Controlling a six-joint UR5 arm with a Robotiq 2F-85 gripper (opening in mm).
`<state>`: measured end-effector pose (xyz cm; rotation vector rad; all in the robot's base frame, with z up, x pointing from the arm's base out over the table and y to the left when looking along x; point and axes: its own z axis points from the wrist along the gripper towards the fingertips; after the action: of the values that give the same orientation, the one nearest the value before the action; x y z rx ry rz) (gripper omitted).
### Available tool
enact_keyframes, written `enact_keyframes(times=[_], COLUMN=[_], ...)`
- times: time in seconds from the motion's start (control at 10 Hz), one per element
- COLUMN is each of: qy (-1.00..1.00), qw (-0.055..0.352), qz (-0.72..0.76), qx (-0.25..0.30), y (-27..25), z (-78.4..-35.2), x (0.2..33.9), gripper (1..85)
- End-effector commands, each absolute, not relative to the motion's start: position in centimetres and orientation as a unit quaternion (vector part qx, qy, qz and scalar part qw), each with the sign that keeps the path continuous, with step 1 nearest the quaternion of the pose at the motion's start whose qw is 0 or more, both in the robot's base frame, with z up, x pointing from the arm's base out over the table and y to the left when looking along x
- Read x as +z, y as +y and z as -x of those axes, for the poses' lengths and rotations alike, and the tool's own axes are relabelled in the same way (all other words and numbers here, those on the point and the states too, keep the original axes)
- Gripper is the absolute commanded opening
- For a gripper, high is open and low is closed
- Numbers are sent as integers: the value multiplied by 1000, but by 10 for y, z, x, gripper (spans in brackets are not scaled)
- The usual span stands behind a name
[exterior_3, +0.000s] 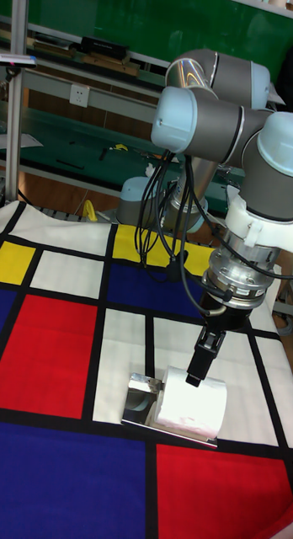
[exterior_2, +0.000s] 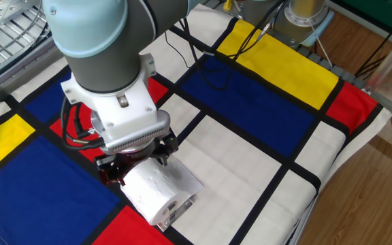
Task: Take the roll of paper down from the shelf
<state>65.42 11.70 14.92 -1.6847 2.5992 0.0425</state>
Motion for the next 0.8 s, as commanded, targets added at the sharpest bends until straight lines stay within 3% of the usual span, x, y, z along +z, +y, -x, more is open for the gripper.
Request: enact_keyframes(times=[0.0, 0.5, 0.7], qy=[838, 847, 832], qw=[29, 36, 19], qz=[544, 530, 555], qx=[19, 21, 7], y=[121, 127, 116], z=[-654, -657, -653], x=[147, 132, 131], gripper=[797, 803, 810])
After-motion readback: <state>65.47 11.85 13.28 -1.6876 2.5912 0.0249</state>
